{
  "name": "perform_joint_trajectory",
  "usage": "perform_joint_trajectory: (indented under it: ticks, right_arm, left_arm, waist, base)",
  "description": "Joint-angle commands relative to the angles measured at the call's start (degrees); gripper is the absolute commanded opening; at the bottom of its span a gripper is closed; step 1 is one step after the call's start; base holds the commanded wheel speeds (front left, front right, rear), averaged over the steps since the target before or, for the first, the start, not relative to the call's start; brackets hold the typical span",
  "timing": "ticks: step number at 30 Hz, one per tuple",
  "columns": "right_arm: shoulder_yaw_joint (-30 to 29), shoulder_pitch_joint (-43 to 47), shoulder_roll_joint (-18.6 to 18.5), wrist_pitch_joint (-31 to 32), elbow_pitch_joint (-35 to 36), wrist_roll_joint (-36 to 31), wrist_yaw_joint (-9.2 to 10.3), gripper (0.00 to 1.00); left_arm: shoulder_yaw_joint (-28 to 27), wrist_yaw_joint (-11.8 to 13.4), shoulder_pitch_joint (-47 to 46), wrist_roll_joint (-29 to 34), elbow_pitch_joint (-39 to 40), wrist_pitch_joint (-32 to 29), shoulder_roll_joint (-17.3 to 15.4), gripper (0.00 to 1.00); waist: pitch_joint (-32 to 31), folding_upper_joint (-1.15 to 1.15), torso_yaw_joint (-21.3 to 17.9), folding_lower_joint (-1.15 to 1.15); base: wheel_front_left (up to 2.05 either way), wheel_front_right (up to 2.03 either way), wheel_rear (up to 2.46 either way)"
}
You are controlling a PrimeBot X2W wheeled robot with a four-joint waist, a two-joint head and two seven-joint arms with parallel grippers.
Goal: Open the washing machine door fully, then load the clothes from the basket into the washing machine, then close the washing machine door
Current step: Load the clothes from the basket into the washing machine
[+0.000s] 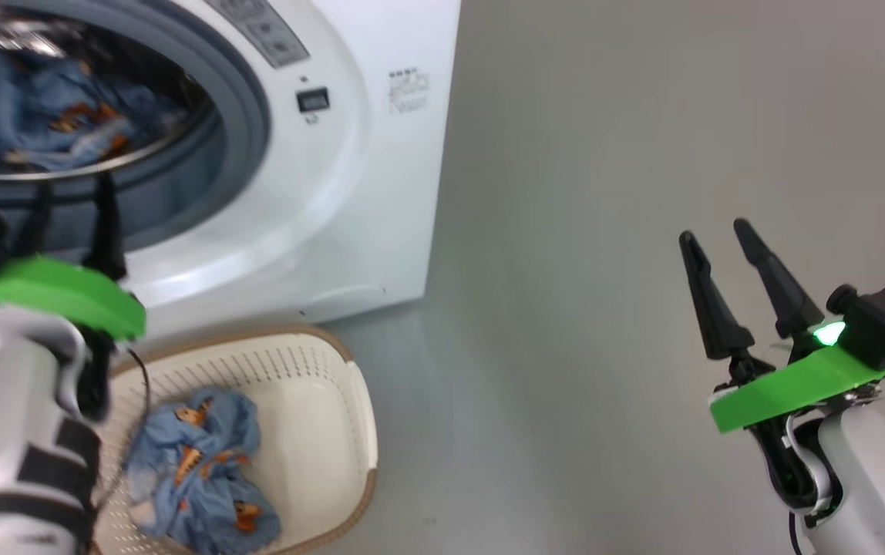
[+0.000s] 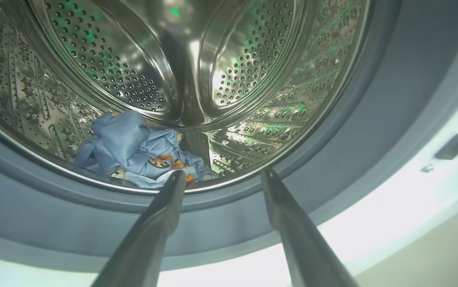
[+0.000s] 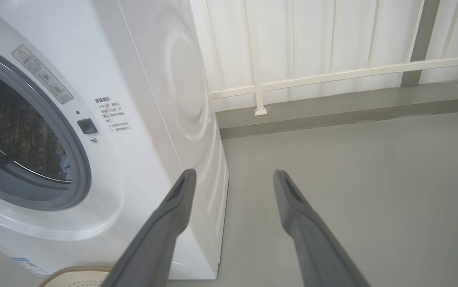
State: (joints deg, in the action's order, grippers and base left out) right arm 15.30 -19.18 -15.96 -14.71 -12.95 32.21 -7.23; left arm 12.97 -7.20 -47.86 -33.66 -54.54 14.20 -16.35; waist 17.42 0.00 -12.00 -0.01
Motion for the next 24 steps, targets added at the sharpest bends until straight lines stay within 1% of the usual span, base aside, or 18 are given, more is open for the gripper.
perform_joint_trajectory:
  ticks: [1,4,7,11,16,24]
  right_arm:
    - [1.0,1.1,-0.9,-0.3,1.0,0.3,-0.25,1.0]
    - [1.3,1.8,-0.9,-0.3,0.8,0.3,-0.25,1.0]
    - [0.9,2.7,-1.1,-0.3,0.5,0.2,-0.25,1.0]
    - [0.6,3.4,-1.0,-0.3,0.4,0.1,-0.25,1.0]
    - [0.3,4.1,-0.8,-0.3,0.2,-0.1,-0.25,1.0]
    - [-0.1,5.6,-0.9,-0.3,-0.2,-0.5,-0.25,1.0]
  left_arm:
    - [-1.1,-0.3,1.1,-0.3,2.0,0.6,-2.1,1.0]
    - [-1.1,-0.3,5.4,-0.5,5.2,0.7,-2.4,1.0]
    - [-0.9,0.2,9.3,0.2,9.0,0.8,-1.9,1.0]
    - [-1.1,2.3,14.5,2.3,15.3,0.8,-1.8,1.0]
    - [-2.7,4.7,21.5,3.5,22.8,0.8,-1.1,1.0]
    - [-4.7,7.2,30.3,3.9,30.3,0.8,-0.3,1.0]
  waist:
    - [-4.2,0.0,2.3,0.01]
    - [-6.3,0.0,3.2,0.01]
    - [-8.0,0.0,4.2,0.01]
    - [-9.3,0.0,5.5,0.01]
    - [-10.9,0.0,6.4,0.01]
    - [-13.2,0.0,7.4,0.01]
  base:
    - [0.0,0.0,0.0]
    - [0.0,0.0,0.0]
    - [0.0,0.0,0.0]
    - [0.0,0.0,0.0]
    - [0.0,0.0,0.0]
    - [0.0,0.0,0.0]
